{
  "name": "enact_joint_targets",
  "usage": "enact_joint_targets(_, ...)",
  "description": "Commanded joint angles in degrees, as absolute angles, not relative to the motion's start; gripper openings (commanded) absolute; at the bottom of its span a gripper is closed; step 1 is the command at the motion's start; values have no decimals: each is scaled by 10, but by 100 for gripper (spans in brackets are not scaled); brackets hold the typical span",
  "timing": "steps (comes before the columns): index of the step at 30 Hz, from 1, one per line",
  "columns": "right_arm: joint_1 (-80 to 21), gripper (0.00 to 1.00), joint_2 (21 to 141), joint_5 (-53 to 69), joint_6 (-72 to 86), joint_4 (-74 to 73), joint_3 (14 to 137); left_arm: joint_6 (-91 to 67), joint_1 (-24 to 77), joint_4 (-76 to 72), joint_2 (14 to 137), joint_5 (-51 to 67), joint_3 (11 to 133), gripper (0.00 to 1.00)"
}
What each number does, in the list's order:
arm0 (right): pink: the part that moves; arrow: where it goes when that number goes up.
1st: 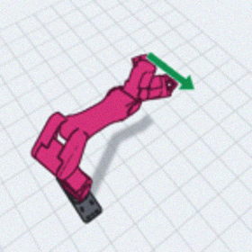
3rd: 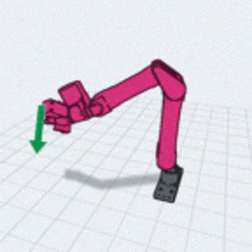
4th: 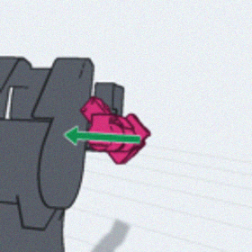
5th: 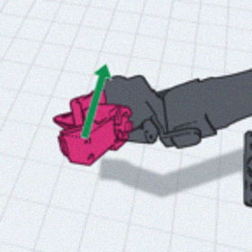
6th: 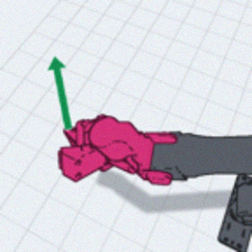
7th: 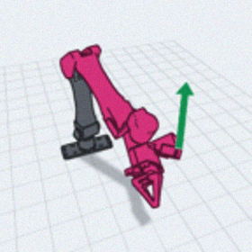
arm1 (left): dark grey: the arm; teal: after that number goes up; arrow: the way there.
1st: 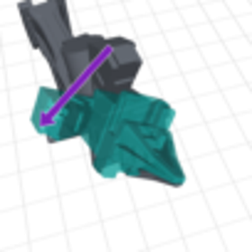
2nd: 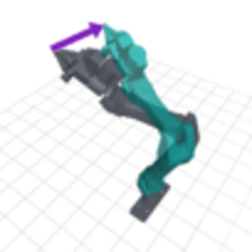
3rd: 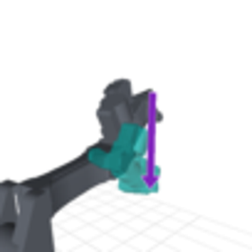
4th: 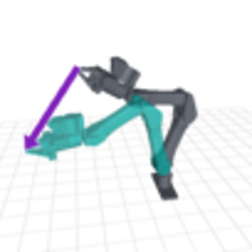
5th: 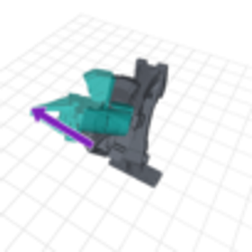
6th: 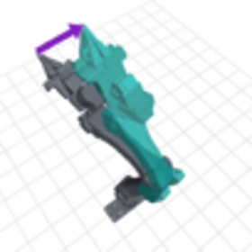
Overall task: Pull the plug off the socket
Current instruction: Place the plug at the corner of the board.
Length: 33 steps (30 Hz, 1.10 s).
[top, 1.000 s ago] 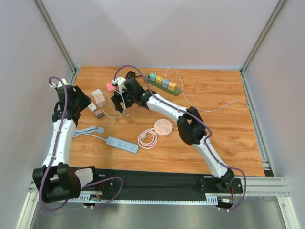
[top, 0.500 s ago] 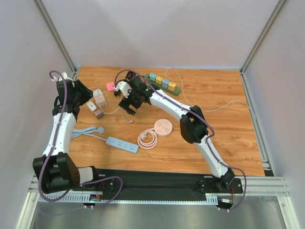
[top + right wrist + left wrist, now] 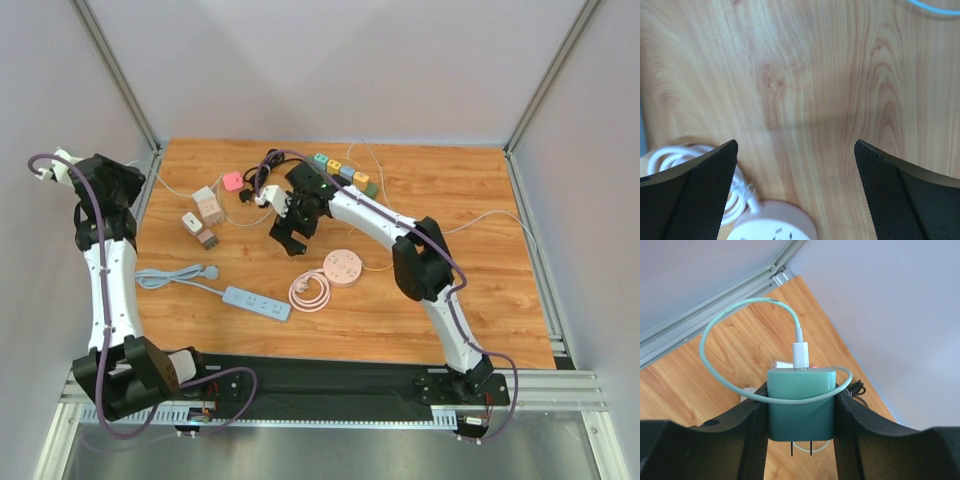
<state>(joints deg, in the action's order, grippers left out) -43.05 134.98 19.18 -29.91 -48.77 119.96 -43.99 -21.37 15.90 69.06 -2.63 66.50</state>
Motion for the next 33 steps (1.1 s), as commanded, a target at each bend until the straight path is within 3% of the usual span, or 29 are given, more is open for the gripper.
enact_joint_targets(1, -408, 100, 1233, 259, -285, -485, 1178, -467, -215, 144, 662, -75, 677, 0)
enact_joint_targets(6, -376, 100, 1125, 313, -261, -483, 1100, -453, -215, 122, 654, -79, 693, 0)
enact_joint_targets(10, -344, 100, 1043, 405, -262, -505, 1020, -426, -215, 116, 705, -4, 715, 0)
enact_joint_targets(14, -306, 100, 961, 488, -308, -555, 969, -376, -214, 99, 836, 212, 736, 0)
enact_joint_targets(17, -272, 100, 873, 497, -312, -546, 917, -355, -214, 126, 932, 291, 748, 0)
enact_joint_targets(28, -164, 100, 714, 605, -207, -362, 687, -295, -198, 173, 1056, 232, 762, 5)
enact_joint_targets(33, -154, 100, 689, 636, -186, -292, 625, -273, -190, 196, 1085, 202, 787, 21)
